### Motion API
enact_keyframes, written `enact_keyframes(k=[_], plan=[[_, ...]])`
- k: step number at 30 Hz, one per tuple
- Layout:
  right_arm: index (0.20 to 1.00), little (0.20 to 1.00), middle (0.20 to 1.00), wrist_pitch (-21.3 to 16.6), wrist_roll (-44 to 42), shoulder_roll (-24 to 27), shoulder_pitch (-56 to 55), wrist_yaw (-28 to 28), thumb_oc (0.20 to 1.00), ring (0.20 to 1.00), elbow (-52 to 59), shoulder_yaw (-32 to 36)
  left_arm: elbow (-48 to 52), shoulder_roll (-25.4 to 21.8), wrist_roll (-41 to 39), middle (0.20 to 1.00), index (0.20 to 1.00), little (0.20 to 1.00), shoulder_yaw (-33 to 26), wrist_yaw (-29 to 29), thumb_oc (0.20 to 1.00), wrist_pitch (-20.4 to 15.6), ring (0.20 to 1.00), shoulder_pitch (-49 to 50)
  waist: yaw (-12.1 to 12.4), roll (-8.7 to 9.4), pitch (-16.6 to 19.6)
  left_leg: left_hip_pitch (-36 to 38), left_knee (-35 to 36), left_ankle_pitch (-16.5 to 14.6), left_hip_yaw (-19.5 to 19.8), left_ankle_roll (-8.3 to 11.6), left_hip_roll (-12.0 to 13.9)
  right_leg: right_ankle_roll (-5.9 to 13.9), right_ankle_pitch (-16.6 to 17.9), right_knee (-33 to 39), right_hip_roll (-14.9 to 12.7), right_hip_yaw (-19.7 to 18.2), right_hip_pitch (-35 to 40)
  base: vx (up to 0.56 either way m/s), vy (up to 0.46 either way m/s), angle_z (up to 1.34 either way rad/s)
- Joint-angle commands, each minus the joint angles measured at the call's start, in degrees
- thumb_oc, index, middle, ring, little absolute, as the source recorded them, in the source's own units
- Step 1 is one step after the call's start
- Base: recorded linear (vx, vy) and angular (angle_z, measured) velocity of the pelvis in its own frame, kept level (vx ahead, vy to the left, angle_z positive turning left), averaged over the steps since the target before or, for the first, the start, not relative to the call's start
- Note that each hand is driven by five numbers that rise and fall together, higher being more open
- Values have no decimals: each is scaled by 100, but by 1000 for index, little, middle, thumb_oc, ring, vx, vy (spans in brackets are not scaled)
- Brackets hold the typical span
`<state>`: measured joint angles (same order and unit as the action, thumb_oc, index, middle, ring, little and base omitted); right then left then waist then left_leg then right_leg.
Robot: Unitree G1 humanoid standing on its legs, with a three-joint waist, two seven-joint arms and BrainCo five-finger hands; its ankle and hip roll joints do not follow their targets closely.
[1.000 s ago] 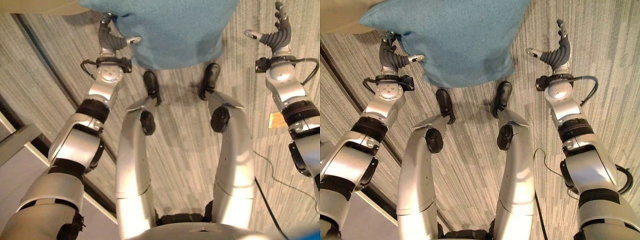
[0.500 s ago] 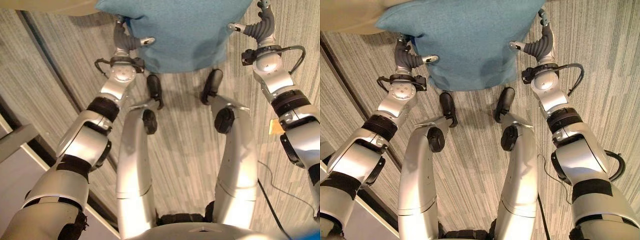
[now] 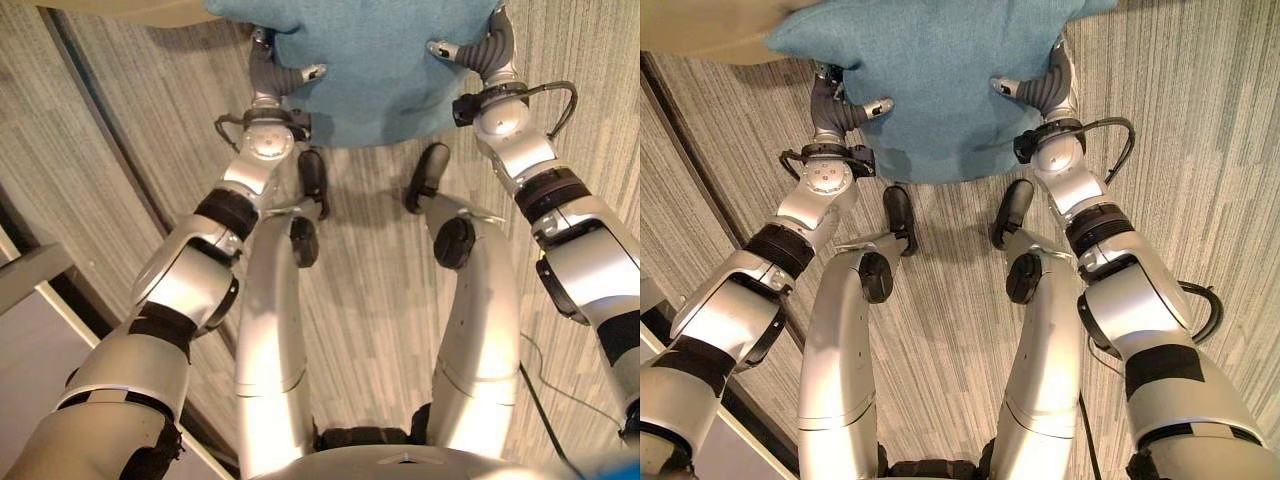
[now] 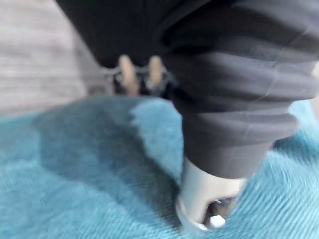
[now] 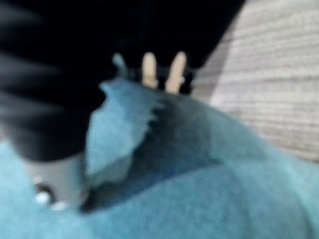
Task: Pick up all the scattered cushions and arrange them neatly on the sofa.
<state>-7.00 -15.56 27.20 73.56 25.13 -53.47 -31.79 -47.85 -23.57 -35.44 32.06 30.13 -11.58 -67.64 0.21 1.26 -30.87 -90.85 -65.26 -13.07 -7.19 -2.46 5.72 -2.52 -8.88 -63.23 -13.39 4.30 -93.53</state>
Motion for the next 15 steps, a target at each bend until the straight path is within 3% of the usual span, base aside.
enact_keyframes(k=[1, 10, 11, 15], plan=[[200, 200, 200, -561, -16, -495, 276, -148, 200, 200, 1020, -167, 1118, 410, -32, 200, 200, 200, -193, -174, 200, -597, 200, -308, -94, -647, 108, 91, 523, 455, 653, 295, -173, 550, -504, -210, 210, -195, 357, 16, 50, 1], [200, 200, 200, -810, -287, -200, -125, -117, 200, 200, 1725, 473, 1459, 142, -242, 200, 200, 200, -557, -271, 200, -713, 200, -103, -183, -522, 114, 202, 922, 625, 424, 353, -237, 581, -344, 74, 287, -270, 357, -24, -2, -1], [200, 200, 200, -888, -252, -356, -413, -146, 200, 200, 2192, 619, 1836, 335, -274, 200, 200, 200, -721, -352, 200, -799, 200, 145, -241, -417, 486, 382, 1536, 758, 205, 390, -276, 593, -247, 408, 350, -323, 362, -113, -61, 8], [200, 200, 200, -931, -187, -617, -836, -206, 200, 200, 2583, 712, 2290, 773, -236, 200, 200, 200, -810, -450, 200, -837, 200, 539, -261, -402, 753, 995, 2319, 934, 162, 408, -312, 626, -178, 915, 422, -248, 891, -100, -15, 7]])
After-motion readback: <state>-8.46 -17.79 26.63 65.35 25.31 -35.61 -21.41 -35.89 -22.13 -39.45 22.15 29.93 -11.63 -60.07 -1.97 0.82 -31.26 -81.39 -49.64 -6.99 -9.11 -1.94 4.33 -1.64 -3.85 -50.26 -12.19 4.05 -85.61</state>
